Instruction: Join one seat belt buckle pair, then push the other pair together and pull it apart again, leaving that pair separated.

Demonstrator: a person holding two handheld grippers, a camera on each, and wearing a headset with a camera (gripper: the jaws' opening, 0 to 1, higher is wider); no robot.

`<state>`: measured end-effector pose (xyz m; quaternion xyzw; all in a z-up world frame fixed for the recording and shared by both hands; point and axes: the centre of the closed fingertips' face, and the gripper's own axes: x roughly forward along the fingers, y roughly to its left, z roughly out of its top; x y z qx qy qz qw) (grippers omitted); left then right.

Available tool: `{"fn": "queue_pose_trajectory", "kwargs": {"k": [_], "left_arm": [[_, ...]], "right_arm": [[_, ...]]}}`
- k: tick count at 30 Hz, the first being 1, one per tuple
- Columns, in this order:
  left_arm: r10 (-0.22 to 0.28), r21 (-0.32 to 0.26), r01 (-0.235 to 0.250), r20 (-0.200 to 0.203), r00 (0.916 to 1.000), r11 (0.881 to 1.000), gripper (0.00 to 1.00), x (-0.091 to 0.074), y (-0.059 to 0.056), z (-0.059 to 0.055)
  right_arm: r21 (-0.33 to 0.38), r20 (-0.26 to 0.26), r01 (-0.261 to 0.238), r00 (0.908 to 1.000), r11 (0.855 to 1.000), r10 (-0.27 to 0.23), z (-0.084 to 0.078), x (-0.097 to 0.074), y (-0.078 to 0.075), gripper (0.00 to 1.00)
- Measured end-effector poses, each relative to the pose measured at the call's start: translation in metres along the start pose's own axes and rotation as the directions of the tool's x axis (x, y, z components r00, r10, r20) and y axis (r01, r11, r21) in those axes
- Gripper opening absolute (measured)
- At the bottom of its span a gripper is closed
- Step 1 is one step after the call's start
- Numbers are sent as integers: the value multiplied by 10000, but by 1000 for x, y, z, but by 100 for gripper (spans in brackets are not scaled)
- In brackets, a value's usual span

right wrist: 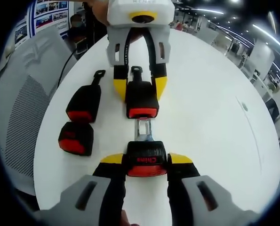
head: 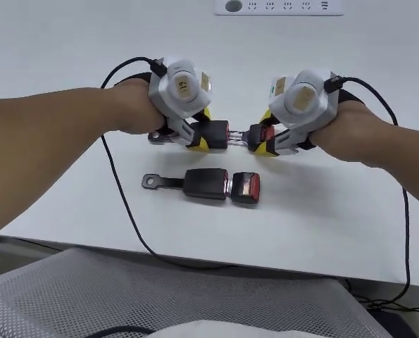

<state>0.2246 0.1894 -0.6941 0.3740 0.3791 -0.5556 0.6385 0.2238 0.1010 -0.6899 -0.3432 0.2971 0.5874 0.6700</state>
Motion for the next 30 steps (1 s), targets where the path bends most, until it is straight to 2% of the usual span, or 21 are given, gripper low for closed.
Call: {"fn": "queue_pose_trajectory", "kwargs": {"k": [3, 9, 15, 18, 22, 25, 30], "left_arm": [[12, 0, -12, 9, 10000, 10000, 33, 0, 0, 0], [3, -2, -3, -11, 10000, 10000, 33, 1, 1, 0], [-84, -42, 85, 47, 10000, 10000, 33, 1, 1, 1], [-90, -64, 91, 118, 9999, 9999, 33, 0, -1, 3], [-132, -38, 133, 138, 9998, 9999, 34, 1, 1, 1], [-154, 28, 154, 165, 9997, 9999, 34, -1, -3, 6], [-132, 191, 129, 156, 9998, 9997, 35, -3, -4, 9]], "right_arm": [[128, -102, 62, 9999, 9999, -61, -11, -11, -4, 33], [129, -374, 16, 9993, 9999, -11, -36, -21, -6, 33], [38, -606, -102, 9981, 9999, 104, -51, -40, -1, 33], [114, -702, -62, 9975, 9999, 70, -63, -42, -7, 34], [218, -714, -73, 9974, 9997, 88, -68, -42, -9, 34], [244, -724, -114, 9973, 9996, 132, -67, -42, -8, 34], [306, -733, -216, 9970, 9993, 238, -69, -41, -10, 34]]}}
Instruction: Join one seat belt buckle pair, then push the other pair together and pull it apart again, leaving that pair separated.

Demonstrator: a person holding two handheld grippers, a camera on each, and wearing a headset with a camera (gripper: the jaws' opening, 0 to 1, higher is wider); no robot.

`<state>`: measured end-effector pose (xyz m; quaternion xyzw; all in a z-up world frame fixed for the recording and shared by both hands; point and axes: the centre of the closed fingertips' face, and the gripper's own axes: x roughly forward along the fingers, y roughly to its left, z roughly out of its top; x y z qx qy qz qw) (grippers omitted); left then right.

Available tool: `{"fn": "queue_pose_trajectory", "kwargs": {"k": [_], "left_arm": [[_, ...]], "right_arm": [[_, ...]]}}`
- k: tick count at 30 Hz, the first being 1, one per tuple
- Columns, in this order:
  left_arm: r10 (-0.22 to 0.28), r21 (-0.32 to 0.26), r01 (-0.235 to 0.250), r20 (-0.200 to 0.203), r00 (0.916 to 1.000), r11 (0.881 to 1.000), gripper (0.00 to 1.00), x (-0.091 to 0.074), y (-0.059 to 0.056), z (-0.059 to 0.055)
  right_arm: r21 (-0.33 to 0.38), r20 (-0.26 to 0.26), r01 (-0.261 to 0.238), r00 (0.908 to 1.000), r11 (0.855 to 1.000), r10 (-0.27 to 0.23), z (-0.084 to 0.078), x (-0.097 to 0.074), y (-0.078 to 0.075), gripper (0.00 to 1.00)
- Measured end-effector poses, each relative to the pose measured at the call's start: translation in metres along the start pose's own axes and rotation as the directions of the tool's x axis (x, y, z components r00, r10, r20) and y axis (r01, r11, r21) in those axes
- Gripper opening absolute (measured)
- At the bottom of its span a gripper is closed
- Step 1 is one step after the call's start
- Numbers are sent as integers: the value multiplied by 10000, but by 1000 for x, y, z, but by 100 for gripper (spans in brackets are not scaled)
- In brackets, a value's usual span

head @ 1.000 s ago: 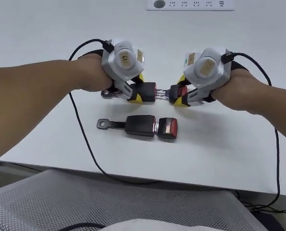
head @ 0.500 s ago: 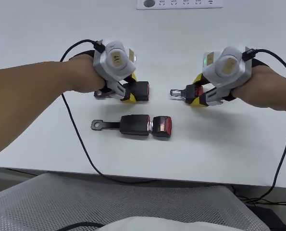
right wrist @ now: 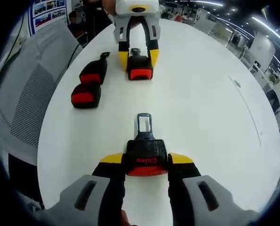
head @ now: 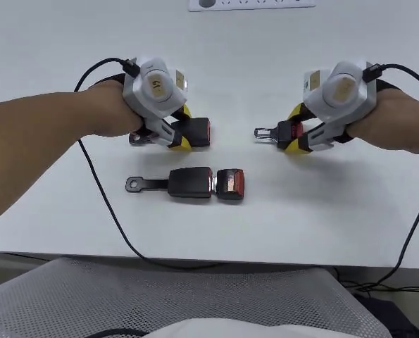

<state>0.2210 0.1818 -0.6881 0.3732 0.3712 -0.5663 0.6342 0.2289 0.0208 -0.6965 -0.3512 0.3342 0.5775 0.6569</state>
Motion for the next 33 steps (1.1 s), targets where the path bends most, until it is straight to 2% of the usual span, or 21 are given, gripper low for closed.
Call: {"fn": "queue_pose_trajectory", "kwargs": {"k": [8, 10, 14, 15, 17, 21, 24, 27, 30, 32, 33], "left_arm": [[88, 197, -86, -96, 9999, 9998, 35, 1, 2, 0], [164, 287, -161, -105, 9998, 9995, 36, 0, 2, 1], [524, -84, -525, -62, 9986, 9986, 44, -5, 3, 1], [622, -133, -621, 94, 9980, 9980, 44, -8, 4, 3], [775, -358, -763, 332, 9964, 9964, 45, -17, 3, 8], [1185, -551, -1147, 732, 9902, 9919, 48, -32, -5, 15], [1353, -625, -1302, 856, 9871, 9895, 53, -36, -10, 14], [1595, -1003, -1488, 1086, 9812, 9838, 58, -43, -20, 15], [1908, -1416, -1738, 1169, 9746, 9745, 62, -50, -26, 11], [2154, -1900, -1879, 1360, 9670, 9636, 65, -58, -31, 9], [2224, -2023, -1914, 1434, 9644, 9604, 67, -56, -32, 4]], "right_arm": [[139, -39, 132, 9999, 9998, -131, 3, -2, 1, 40], [15, -110, 353, 9993, 9994, -352, 4, -2, -3, 44], [-183, -300, 859, 9958, 9961, -865, 6, -8, -4, 49], [-55, -188, 921, 9956, 9957, -922, 8, -10, -3, 49], [716, 282, 1001, 9944, 9924, -1023, 12, -14, 0, 49], [1098, 477, 1279, 9899, 9857, -1337, 14, -21, 9, 53], [1552, 757, 1537, 9831, 9759, -1669, 20, -29, 20, 58], [1747, 942, 1749, 9766, 9690, -1932, 24, -35, 28, 61], [2037, 1083, 1881, 9710, 9608, -2130, 27, -41, 37, 64], [2224, 1217, 1931, 9670, 9556, -2237, 31, -47, 45, 67], [2285, 1241, 1941, 9661, 9540, -2263, 31, -49, 48, 68]]}}
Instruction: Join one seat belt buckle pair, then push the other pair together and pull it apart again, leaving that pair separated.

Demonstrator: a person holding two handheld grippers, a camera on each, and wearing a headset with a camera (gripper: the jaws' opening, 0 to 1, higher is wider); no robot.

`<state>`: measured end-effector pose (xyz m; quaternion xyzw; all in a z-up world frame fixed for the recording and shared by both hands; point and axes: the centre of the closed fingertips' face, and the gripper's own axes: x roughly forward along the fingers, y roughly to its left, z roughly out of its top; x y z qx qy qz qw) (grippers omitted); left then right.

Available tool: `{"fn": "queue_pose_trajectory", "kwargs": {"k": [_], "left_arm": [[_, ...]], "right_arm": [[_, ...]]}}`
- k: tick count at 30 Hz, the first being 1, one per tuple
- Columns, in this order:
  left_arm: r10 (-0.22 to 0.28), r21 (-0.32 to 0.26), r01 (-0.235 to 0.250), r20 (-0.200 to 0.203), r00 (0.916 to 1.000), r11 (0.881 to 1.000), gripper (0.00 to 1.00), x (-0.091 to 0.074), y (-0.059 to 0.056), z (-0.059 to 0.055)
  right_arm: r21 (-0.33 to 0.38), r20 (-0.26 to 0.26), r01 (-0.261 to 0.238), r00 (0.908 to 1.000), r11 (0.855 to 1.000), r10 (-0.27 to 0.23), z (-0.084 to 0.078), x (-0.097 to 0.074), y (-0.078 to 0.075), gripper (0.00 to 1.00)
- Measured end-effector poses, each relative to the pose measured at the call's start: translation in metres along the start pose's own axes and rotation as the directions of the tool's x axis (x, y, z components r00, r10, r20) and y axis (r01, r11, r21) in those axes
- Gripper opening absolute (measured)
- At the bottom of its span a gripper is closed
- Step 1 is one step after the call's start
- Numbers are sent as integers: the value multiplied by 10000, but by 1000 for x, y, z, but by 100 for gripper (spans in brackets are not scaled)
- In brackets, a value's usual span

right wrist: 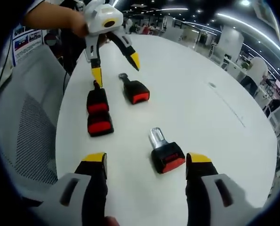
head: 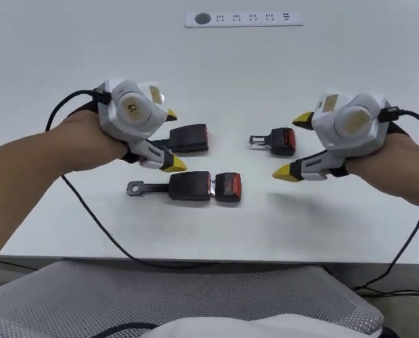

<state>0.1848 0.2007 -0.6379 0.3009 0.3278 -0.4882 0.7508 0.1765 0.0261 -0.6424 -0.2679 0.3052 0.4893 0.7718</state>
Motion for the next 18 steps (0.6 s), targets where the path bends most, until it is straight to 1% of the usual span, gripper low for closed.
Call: {"fn": "queue_pose_trajectory", "kwargs": {"k": [1, 2, 6, 7, 8, 9, 10, 11, 12, 13, 14, 15, 18], "left_arm": [[70, -140, -69, 77, 9999, 9999, 68, -3, -2, -3], [69, -190, -67, 89, 9999, 9998, 69, -6, -4, -6], [334, -511, -328, 114, 9994, 9982, 73, -18, -11, -20], [382, -577, -375, 109, 9992, 9976, 74, -21, -13, -23], [431, -678, -423, 110, 9990, 9968, 75, -24, -13, -28], [487, -814, -475, 127, 9987, 9955, 76, -27, -14, -31], [526, -950, -511, 138, 9985, 9942, 77, -29, -17, -35], [560, -1026, -545, 115, 9984, 9932, 78, -31, -19, -39], [606, -1102, -592, 91, 9981, 9921, 78, -33, -19, -44], [647, -1216, -636, 50, 9979, 9905, 79, -36, -20, -49], [689, -1314, -677, 41, 9976, 9890, 80, -39, -21, -51], [766, -1470, -755, 19, 9971, 9863, 80, -42, -21, -56], [944, -1748, -922, 47, 9955, 9803, 81, -50, -22, -61]], "right_arm": [[40, 16, 24, 10000, 10000, -25, -1, 0, 2, 69], [65, 45, 53, 10000, 10000, -53, -1, -2, 3, 70], [257, 161, 161, 9997, 9995, -165, 0, -9, 12, 73], [299, 192, 191, 9996, 9994, -197, -1, -9, 13, 74], [356, 210, 201, 9996, 9992, -208, -2, -11, 15, 75], [392, 210, 209, 9995, 9990, -217, -4, -11, 18, 75], [433, 211, 232, 9995, 9988, -241, -5, -13, 19, 76], [503, 232, 255, 9994, 9984, -267, -4, -17, 23, 77], [553, 246, 266, 9993, 9981, -280, -5, -18, 25, 77], [607, 259, 273, 9992, 9978, -289, -9, -17, 25, 78], [663, 276, 283, 9992, 9974, -302, -10, -18, 26, 78], [735, 298, 297, 9990, 9969, -319, -10, -21, 28, 78], [990, 454, 386, 9980, 9943, -432, -12, -24, 28, 80]]}}
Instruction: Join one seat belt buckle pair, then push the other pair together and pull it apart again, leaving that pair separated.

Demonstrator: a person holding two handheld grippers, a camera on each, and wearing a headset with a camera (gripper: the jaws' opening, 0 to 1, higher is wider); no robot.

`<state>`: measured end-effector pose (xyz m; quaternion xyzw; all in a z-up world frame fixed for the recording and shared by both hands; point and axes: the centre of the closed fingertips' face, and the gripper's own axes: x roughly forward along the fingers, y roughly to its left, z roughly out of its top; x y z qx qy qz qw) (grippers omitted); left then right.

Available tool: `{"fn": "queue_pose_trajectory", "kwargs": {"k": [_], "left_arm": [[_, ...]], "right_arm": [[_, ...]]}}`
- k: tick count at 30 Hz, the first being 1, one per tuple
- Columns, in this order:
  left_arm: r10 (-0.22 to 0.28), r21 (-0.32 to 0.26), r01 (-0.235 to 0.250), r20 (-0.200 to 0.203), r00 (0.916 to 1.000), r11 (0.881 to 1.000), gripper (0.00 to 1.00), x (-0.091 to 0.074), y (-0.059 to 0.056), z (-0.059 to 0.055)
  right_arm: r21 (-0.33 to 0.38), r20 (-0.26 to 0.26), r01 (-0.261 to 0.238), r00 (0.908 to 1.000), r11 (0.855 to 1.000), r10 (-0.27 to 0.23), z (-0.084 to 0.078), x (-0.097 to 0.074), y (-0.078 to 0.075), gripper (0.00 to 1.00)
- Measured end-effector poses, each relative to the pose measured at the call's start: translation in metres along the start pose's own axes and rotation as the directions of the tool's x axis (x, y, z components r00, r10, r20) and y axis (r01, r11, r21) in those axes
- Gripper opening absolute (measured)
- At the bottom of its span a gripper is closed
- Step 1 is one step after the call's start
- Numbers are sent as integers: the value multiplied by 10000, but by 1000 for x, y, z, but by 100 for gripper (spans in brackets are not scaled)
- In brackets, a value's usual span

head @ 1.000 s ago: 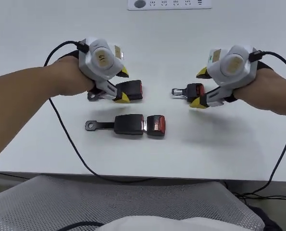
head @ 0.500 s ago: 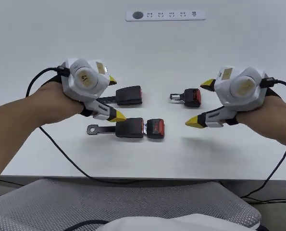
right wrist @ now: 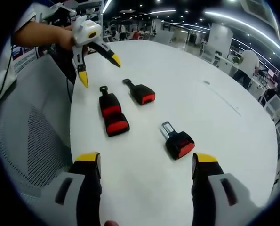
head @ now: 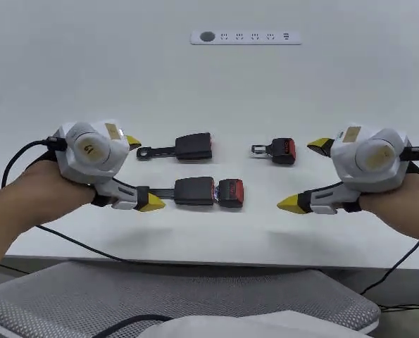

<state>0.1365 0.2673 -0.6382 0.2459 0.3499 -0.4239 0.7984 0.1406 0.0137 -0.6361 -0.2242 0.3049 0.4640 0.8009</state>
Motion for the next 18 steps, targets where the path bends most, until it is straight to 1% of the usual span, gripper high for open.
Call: {"fn": "queue_pose_trajectory", "kwargs": {"k": [3, 6, 7, 11, 14, 15, 16, 17, 18], "left_arm": [[198, -299, -196, 60, 9998, 9994, 83, -7, 3, -7], [347, -688, -342, 60, 9994, 9970, 85, -14, 2, -14], [415, -845, -402, 138, 9990, 9956, 85, -16, 2, -15], [543, -1240, -500, 320, 9980, 9910, 89, -21, 0, -17], [636, -1551, -567, 400, 9972, 9863, 96, -24, 0, -20], [655, -1603, -578, 435, 9969, 9854, 100, -24, -1, -22], [639, -1650, -561, 424, 9971, 9847, 100, -25, -1, -23], [665, -1779, -586, 393, 9970, 9823, 100, -26, -2, -25], [697, -1843, -612, 402, 9968, 9810, 100, -27, -2, -25]], "right_arm": [[223, 150, 100, 9998, 9997, -104, 2, -6, 1, 82], [618, 273, 167, 9995, 9979, -184, -1, -8, 0, 85], [632, 310, 185, 9993, 9978, -205, 0, -10, 1, 86], [772, 365, 235, 9990, 9967, -264, 0, -16, 6, 90], [962, 421, 284, 9986, 9950, -326, 1, -19, 9, 96], [1102, 545, 363, 9976, 9932, -425, -4, -14, 5, 100], [1135, 630, 404, 9969, 9927, -478, -4, -14, 3, 99], [1236, 657, 399, 9967, 9915, -483, 0, -18, 8, 100], [1285, 637, 443, 9966, 9907, -528, 0, -18, 8, 100]]}}
